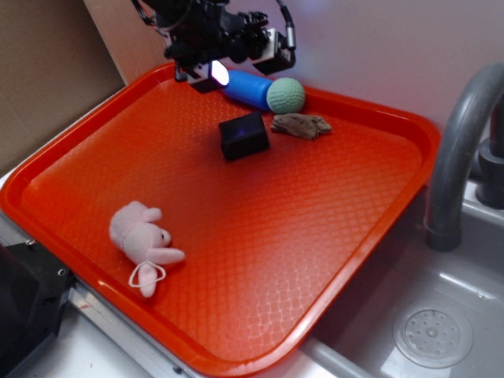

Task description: Grab the green ball.

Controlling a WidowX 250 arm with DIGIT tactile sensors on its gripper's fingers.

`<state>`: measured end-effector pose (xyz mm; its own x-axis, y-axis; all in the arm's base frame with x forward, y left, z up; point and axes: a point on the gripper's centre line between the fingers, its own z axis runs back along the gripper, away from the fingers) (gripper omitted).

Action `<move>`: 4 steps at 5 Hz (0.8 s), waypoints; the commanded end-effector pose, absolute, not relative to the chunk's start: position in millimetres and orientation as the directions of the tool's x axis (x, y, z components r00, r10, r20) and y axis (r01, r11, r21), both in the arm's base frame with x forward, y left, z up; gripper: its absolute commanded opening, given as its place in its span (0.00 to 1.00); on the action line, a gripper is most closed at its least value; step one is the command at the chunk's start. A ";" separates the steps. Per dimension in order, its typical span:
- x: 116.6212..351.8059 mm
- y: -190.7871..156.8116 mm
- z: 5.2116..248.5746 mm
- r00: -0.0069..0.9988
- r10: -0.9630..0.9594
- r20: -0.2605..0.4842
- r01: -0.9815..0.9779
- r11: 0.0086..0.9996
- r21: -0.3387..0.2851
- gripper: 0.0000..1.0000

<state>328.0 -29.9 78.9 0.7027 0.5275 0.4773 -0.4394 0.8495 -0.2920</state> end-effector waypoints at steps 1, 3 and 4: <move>351.1 -24.2 76.5 0.693 0.508 0.511 -0.426 0.861 -0.278 1.00; 370.8 -39.9 49.3 0.707 0.465 0.533 -0.414 0.883 -0.221 0.10; 374.7 -37.7 56.9 0.709 0.460 0.535 -0.400 0.887 -0.232 0.00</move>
<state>362.4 -46.3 31.0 0.7449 0.4444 0.4975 -0.4024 0.8942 -0.1962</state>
